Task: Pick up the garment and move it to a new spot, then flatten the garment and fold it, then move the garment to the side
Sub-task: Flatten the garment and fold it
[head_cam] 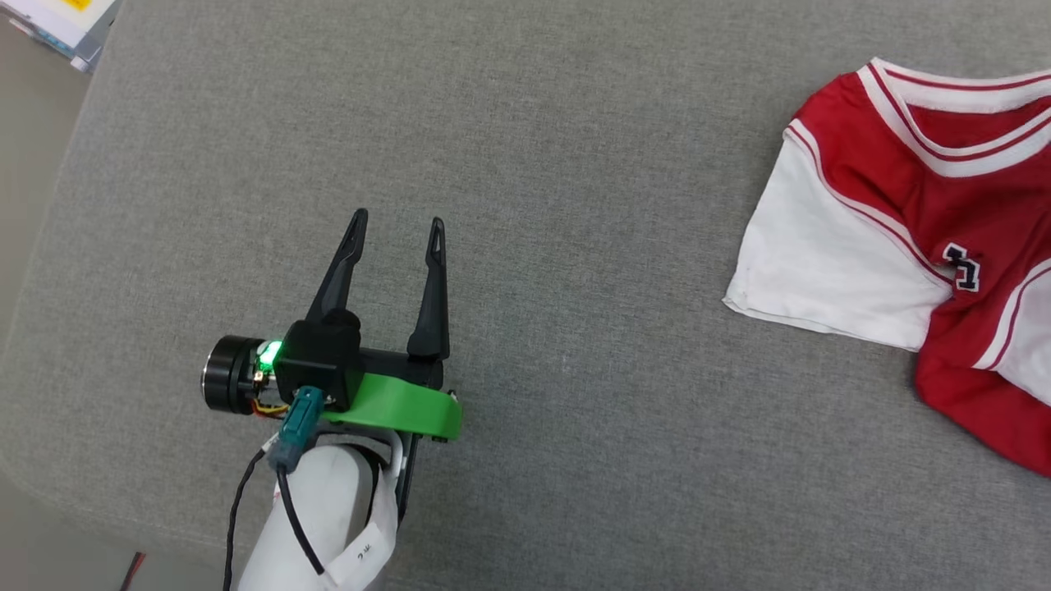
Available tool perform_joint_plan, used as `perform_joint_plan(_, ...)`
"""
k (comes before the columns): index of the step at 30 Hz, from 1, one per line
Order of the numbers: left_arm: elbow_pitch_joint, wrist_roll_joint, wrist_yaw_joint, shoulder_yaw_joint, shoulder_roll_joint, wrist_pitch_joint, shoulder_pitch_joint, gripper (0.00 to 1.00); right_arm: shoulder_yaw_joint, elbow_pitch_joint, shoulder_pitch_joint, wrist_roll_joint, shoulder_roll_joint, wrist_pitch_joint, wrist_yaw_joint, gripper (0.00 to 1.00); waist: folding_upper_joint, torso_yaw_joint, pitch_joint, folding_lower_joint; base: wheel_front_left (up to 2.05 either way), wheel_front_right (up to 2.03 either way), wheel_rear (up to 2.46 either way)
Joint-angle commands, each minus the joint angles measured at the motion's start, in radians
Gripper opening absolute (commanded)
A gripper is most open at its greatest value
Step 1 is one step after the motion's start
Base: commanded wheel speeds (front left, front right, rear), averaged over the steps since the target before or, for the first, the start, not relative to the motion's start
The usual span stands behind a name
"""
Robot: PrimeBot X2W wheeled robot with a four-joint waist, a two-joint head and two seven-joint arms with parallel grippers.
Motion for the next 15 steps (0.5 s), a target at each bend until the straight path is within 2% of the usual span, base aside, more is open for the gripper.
perform_joint_plan(1, -0.004, -0.004, 0.008, -0.004, -0.005, -0.006, -0.019, 1.0, 0.04, 0.057, -0.037, -0.024, 0.019, -0.014, -0.001, 0.0, 0.0038, 0.03, 0.043, -0.0001, 0.0, 0.0, 0.0)
perform_joint_plan(7, -0.001, -0.009, 0.017, -0.017, -0.005, -0.006, -0.036, 1.0, 0.141, 0.308, -0.101, -0.026, 0.109, -0.05, -0.001, 0.0, 0.0038, 0.034, 0.062, -0.0001, 0.0, 0.0, 0.0)
perform_joint_plan(12, 0.006, -0.001, 0.02, -0.021, -0.005, -0.006, -0.037, 1.0, 0.172, 0.411, -0.111, 0.016, 0.151, -0.153, -0.001, 0.02, 0.0038, 0.027, 0.043, -0.0001, 0.0, 0.0, 0.0)
perform_joint_plan(13, 0.009, 0.003, 0.019, -0.02, -0.005, -0.006, -0.034, 1.0, 0.175, 0.42, -0.111, 0.023, 0.152, -0.19, -0.001, 0.51, 0.0038, 0.023, 0.034, -0.0001, 0.0, 0.0, 0.0)
perform_joint_plan(14, 0.011, 0.006, 0.018, -0.018, -0.005, -0.006, -0.032, 1.0, 0.178, 0.425, -0.109, 0.028, 0.15, -0.219, -0.001, 0.92, 0.0038, 0.019, 0.025, -0.0001, 0.0, 0.0, 0.0)
perform_joint_plan(15, 0.014, 0.009, 0.017, -0.014, -0.005, -0.006, -0.027, 1.0, 0.185, 0.425, -0.103, 0.029, 0.147, -0.258, -0.001, 1.0, 0.0038, 0.014, 0.013, -0.0001, 0.0, 0.0, 0.0)
